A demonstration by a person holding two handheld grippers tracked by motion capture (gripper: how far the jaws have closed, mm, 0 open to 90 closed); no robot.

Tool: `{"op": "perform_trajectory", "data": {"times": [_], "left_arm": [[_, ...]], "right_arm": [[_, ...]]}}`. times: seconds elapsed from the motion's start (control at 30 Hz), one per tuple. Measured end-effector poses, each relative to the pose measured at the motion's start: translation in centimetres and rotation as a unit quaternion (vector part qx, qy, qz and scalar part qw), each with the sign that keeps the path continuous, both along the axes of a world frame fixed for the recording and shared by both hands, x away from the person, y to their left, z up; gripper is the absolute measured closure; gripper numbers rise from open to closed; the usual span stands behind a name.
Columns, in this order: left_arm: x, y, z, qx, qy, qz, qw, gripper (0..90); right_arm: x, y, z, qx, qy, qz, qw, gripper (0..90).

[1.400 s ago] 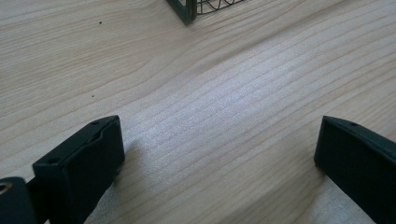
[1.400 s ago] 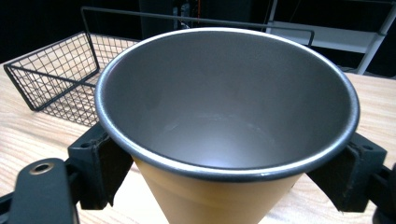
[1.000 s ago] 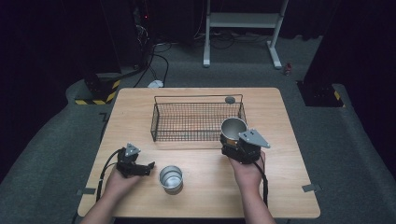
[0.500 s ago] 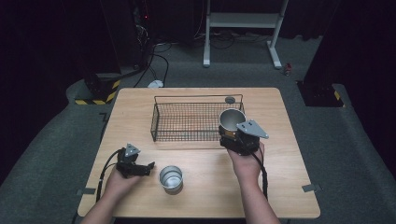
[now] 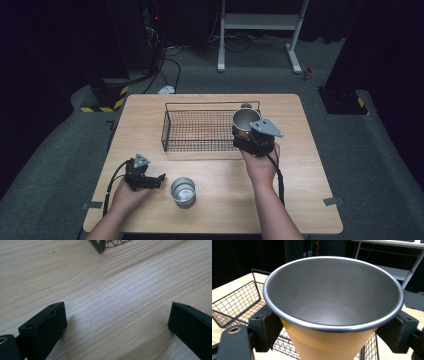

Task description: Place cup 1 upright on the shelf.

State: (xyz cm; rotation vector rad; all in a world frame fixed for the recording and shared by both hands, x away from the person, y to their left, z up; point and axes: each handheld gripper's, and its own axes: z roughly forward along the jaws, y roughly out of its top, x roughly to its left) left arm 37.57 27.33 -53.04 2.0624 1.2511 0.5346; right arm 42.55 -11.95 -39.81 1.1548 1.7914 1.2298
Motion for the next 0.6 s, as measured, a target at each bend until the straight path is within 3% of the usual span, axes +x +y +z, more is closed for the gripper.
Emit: {"op": "perform_trajectory", "data": {"times": [0.6], "left_arm": [[0.0,0.1,0.0,0.003,0.001,-0.003,1.0,2.6]], "right_arm": [[2.3,1.1,0.3,-0.007,0.005,-0.002,1.0,15.3]]}}
